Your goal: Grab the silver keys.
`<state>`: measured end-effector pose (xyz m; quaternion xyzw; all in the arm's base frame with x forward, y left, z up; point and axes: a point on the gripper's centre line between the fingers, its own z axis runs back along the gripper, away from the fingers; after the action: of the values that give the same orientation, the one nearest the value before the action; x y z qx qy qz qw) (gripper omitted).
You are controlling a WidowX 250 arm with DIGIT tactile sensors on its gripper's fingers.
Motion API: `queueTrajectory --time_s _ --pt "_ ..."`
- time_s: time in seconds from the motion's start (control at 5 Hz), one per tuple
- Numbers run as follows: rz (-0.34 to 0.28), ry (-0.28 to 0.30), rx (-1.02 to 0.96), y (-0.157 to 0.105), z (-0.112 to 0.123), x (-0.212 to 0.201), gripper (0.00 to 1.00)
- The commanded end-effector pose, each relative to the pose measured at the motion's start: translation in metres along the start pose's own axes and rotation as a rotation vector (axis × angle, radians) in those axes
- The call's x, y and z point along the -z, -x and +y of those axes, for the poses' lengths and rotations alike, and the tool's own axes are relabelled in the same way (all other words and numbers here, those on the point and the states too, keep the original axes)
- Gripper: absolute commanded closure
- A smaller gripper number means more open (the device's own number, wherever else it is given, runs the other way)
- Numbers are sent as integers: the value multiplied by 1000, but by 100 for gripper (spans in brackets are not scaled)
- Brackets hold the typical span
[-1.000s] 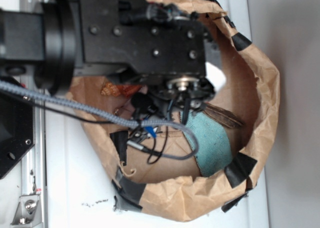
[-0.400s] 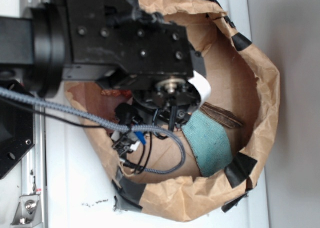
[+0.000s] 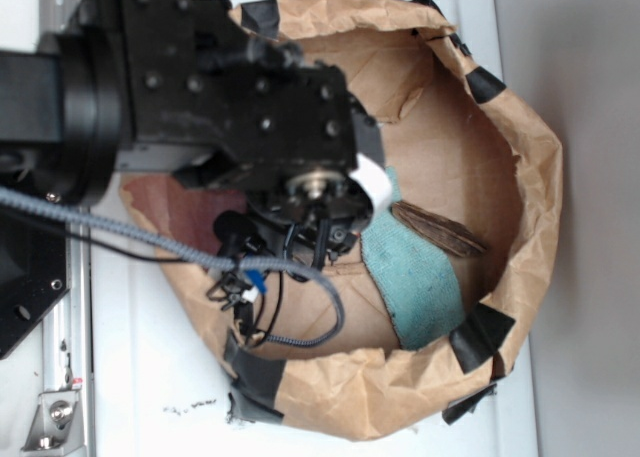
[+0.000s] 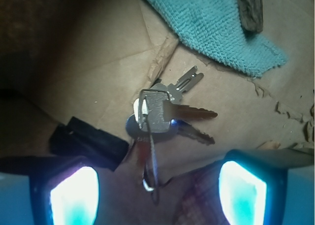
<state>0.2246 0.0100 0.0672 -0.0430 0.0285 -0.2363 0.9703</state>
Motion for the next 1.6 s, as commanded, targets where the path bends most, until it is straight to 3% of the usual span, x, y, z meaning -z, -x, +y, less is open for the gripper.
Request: queueTrajectory --time_s 0.0,0.2,0.4,1.0,1.2,1.4 --pt "2 -16 53 -13 -4 35 0" --pt "12 9 60 -10 -6 36 76" --pt "1 13 61 -8 -6 34 100" --pt "-2 11 45 -8 -5 27 100" --pt "28 14 -6 -12 0 14 100" --pt "36 136 -146 -19 12 -31 100"
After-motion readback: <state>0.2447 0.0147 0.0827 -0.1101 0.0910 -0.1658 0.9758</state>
